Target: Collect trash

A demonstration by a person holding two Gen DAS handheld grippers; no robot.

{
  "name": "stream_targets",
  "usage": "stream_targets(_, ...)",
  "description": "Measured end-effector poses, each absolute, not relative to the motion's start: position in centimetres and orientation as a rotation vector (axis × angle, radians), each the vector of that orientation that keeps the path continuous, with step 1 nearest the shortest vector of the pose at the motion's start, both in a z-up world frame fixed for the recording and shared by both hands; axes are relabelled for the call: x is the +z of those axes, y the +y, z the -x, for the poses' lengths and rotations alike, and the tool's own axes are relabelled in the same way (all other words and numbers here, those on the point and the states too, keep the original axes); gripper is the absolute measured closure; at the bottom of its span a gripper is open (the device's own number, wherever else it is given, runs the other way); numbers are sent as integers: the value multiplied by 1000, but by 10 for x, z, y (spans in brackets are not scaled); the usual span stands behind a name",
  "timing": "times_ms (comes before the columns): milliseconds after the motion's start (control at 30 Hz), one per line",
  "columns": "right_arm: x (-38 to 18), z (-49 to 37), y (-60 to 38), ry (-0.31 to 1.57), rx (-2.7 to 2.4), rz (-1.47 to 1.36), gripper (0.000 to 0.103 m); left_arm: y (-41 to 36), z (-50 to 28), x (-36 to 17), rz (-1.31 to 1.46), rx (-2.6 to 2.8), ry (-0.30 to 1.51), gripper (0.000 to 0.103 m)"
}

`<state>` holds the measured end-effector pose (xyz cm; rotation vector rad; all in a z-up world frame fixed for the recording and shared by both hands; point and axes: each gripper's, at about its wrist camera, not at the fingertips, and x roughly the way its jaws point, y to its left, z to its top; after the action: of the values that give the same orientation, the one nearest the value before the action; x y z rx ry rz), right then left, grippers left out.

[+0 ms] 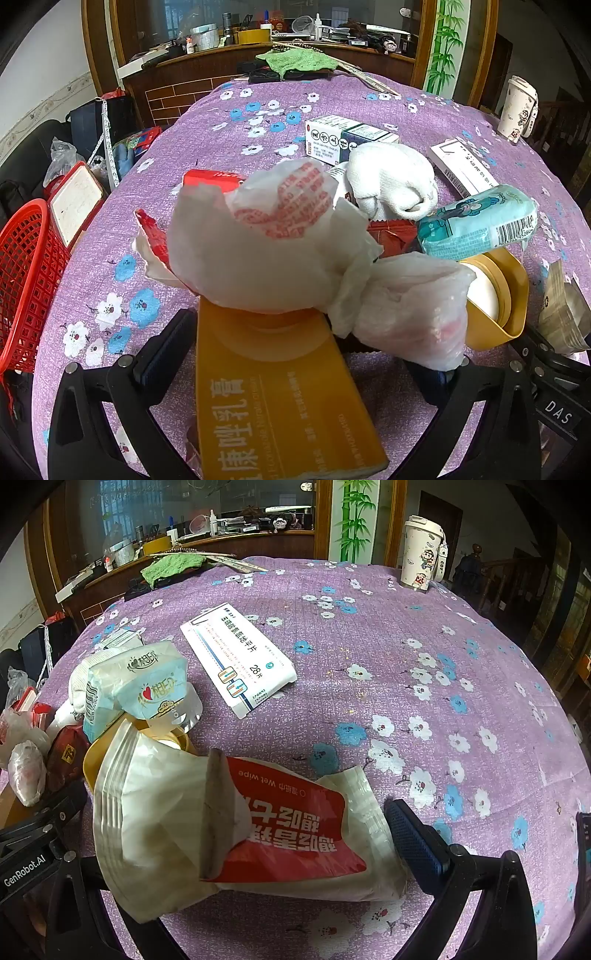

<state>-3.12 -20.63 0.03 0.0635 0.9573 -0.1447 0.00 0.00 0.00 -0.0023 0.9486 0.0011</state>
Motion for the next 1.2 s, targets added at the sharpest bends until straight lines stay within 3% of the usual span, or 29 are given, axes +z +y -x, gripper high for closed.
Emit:
stream_targets(667, 6, 41, -206, 1003, -85, -61, 0, 5, 26, 16, -51, -20, 935, 0)
stream_targets(967, 72, 107, -202, 784, -73, -60, 0, 6, 102, 74, -126, -76, 649, 0)
stream_targets(1200, 120, 160, -175, 560, -98, -13, 0, 9, 138, 92, -120, -88, 569, 0)
